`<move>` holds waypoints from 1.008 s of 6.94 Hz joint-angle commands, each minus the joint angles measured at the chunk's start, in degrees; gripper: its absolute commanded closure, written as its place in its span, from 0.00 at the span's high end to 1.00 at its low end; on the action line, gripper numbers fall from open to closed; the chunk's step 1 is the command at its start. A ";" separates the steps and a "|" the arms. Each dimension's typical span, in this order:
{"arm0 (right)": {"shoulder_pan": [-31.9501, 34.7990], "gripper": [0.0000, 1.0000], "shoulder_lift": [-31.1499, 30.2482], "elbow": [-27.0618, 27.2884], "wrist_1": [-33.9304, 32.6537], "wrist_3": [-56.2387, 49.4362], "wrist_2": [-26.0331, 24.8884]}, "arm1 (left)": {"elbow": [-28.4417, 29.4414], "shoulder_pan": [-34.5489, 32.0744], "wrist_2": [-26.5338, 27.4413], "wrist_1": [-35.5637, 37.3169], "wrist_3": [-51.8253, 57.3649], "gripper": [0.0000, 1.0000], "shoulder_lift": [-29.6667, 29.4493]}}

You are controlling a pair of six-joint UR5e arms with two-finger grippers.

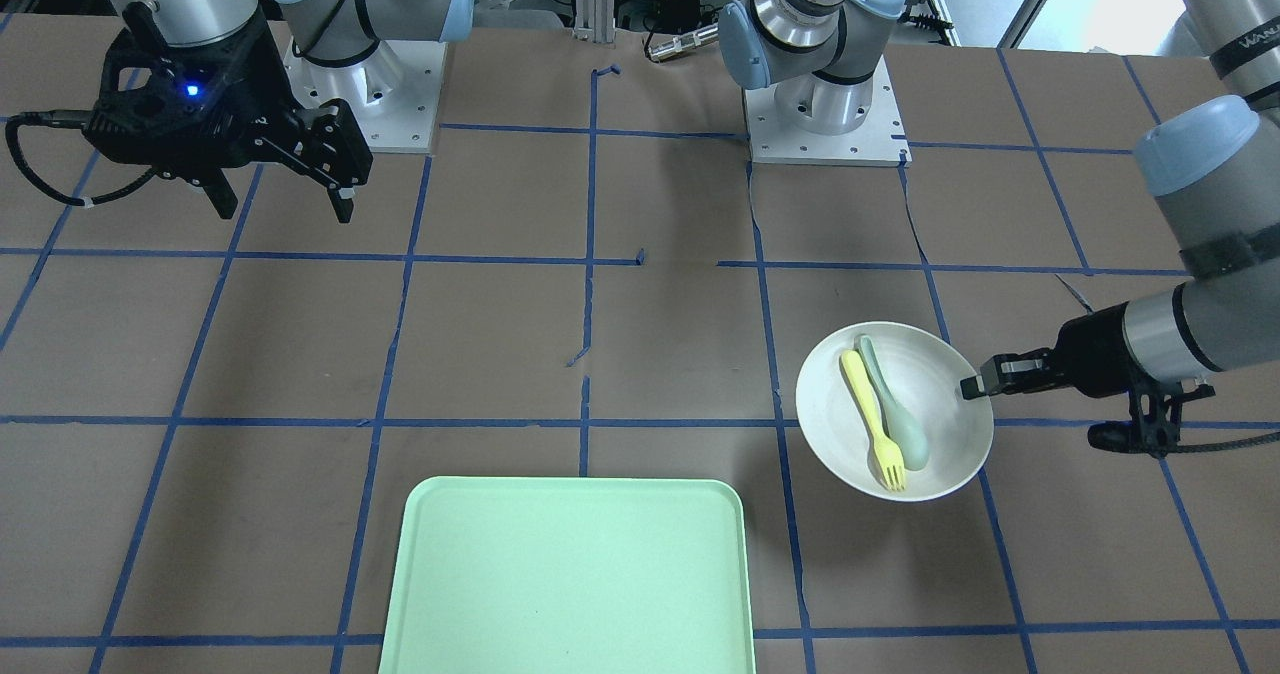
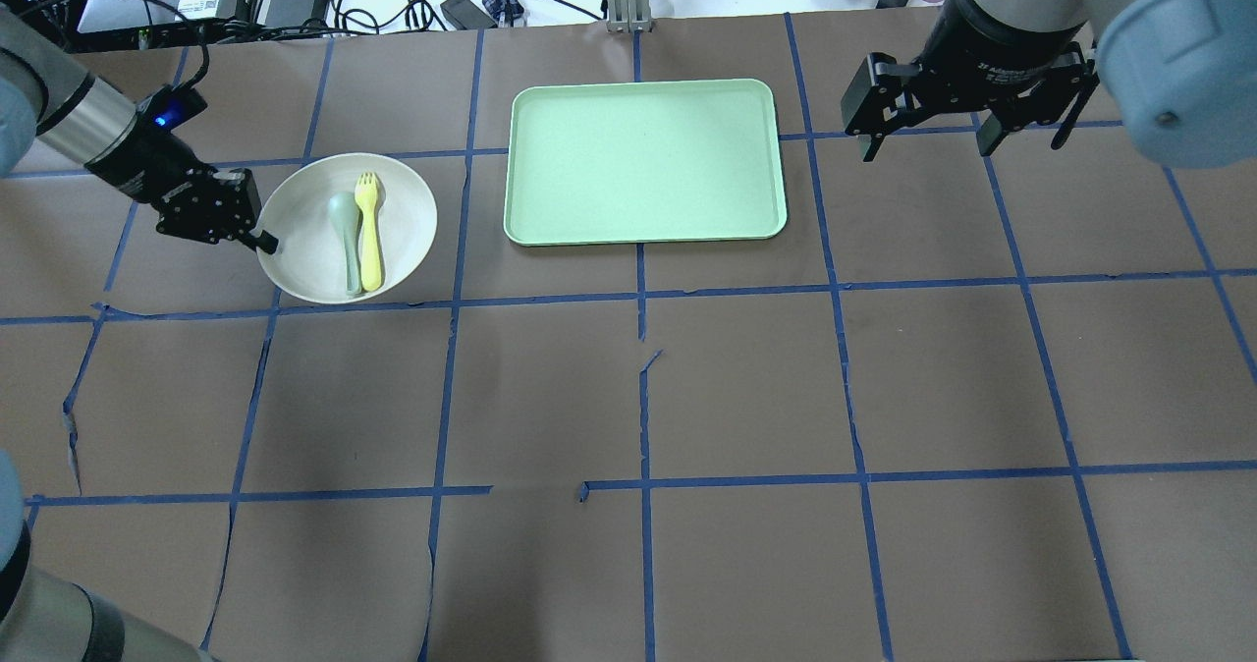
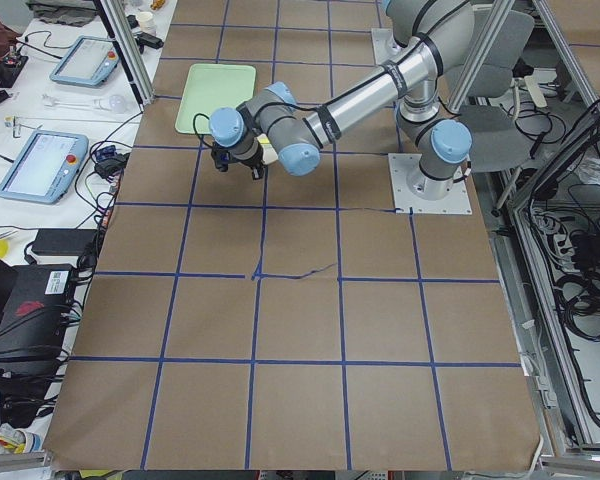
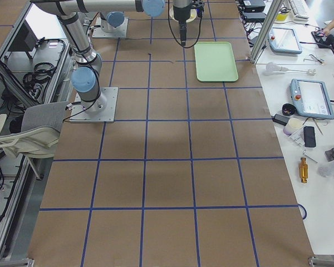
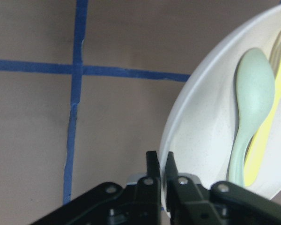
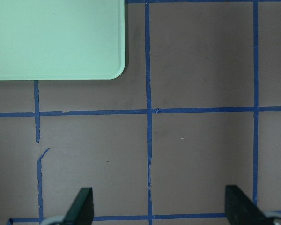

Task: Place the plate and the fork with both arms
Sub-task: 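Lift the white plate with the left gripper and carry it onto the green tray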

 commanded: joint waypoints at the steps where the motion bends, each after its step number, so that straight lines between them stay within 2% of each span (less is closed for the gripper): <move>1: 0.00 1.00 0.00 0.00 0.00 0.00 0.00 | 10.67 -7.74 -3.05 -0.16 -1.79 0.00 -6.77; 2: 0.00 1.00 0.00 0.00 0.00 0.00 0.00 | 13.58 -10.99 -6.90 1.15 -3.35 0.00 -10.89; 3: 0.00 1.00 0.00 0.00 0.00 0.00 0.00 | 15.09 -14.94 -10.68 5.95 -7.02 0.00 -14.15; 5: 0.00 1.00 0.00 0.00 0.00 0.00 0.09 | 16.24 -20.14 -11.15 13.87 -6.19 0.00 -20.39; 7: 0.00 1.00 0.00 0.00 0.09 0.00 -0.09 | 20.97 -21.66 -11.24 13.39 -6.00 0.00 -24.54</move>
